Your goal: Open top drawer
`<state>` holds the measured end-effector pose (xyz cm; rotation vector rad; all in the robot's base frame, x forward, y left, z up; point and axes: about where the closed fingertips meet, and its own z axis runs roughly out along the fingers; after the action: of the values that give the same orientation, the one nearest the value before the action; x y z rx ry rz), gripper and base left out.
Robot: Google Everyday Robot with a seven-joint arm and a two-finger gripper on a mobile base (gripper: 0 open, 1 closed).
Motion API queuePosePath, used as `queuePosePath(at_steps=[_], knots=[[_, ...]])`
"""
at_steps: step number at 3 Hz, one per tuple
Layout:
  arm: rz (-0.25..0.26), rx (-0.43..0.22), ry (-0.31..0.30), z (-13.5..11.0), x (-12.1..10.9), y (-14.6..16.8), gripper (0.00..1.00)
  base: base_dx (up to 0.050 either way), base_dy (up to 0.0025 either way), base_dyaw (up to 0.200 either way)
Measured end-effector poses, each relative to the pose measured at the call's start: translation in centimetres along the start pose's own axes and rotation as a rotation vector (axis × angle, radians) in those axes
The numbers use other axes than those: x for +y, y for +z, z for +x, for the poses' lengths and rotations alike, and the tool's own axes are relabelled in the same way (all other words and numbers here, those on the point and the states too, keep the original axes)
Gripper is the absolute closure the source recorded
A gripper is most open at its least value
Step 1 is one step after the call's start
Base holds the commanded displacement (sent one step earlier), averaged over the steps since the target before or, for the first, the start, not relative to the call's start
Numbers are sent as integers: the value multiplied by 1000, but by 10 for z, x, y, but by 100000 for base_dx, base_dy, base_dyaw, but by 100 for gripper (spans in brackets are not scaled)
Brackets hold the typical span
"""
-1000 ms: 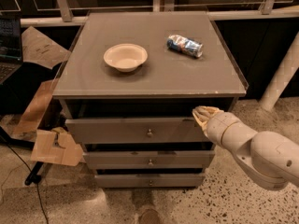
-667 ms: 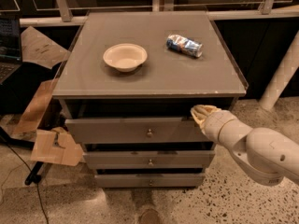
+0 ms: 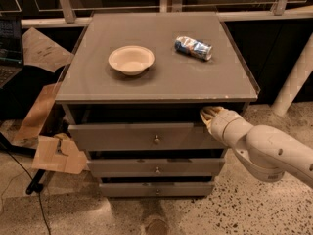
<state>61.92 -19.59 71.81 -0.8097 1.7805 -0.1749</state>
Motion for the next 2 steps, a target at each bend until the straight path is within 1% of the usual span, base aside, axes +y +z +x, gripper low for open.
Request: queuePosePath(at_steps=[1,2], knots=[[21,59,26,24,2,5,100,0,0,0],[41,102,40,42,2,10,100,0,0,0]])
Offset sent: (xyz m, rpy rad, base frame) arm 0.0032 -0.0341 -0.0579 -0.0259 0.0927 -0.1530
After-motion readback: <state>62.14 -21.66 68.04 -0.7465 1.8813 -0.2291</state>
